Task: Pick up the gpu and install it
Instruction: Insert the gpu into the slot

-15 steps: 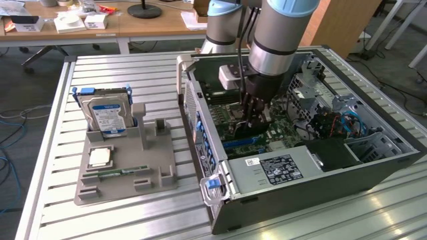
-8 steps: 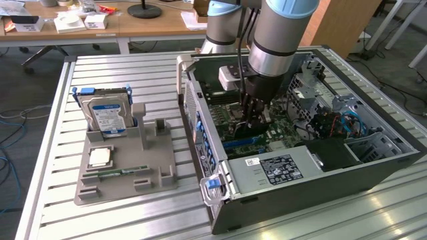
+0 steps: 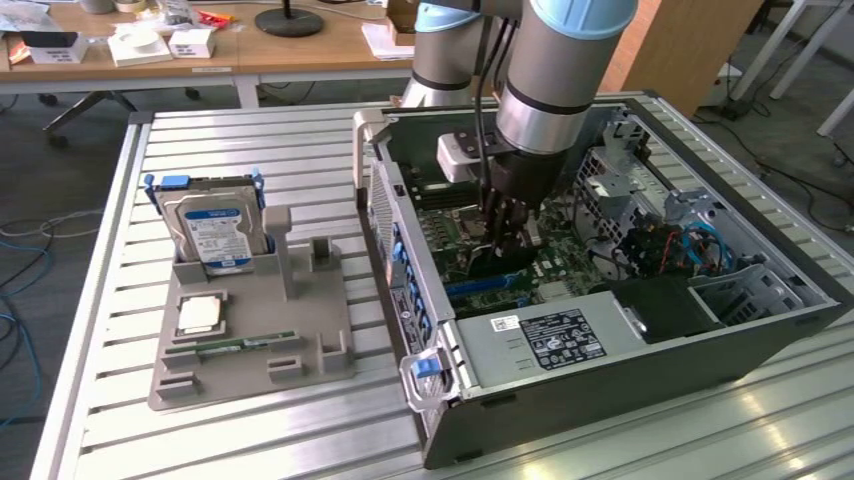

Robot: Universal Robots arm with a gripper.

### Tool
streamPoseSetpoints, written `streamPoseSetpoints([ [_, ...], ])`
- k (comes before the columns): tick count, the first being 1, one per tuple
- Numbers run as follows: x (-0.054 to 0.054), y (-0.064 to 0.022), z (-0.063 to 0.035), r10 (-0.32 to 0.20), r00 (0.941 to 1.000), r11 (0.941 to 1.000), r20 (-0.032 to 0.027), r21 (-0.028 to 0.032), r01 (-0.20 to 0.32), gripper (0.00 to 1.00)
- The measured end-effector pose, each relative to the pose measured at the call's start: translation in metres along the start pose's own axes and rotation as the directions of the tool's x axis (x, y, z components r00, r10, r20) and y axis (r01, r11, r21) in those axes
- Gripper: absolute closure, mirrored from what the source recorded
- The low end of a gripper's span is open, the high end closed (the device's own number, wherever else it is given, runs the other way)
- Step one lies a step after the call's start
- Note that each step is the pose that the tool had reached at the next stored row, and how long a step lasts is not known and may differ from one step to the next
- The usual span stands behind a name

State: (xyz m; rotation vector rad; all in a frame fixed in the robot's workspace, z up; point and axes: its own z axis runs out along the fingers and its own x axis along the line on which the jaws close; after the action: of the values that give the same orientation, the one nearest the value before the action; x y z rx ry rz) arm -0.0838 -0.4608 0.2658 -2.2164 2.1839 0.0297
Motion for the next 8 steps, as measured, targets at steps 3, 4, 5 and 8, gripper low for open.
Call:
streamPoseSetpoints([
  [3,0.0,0.0,0.0001,0.0,1.0,1.0,0.0001,0.0,0.0,0.74],
  [4,0.0,0.0,0.0001,0.0,1.0,1.0,0.0001,0.0,0.0,0.74],
  [5,0.0,0.0,0.0002,0.0,1.0,1.0,0.0001,0.0001,0.0,0.74],
  [8,0.0,0.0,0.0008,0.0,1.0,1.0,0.0001,0.0001,0.0,0.74],
])
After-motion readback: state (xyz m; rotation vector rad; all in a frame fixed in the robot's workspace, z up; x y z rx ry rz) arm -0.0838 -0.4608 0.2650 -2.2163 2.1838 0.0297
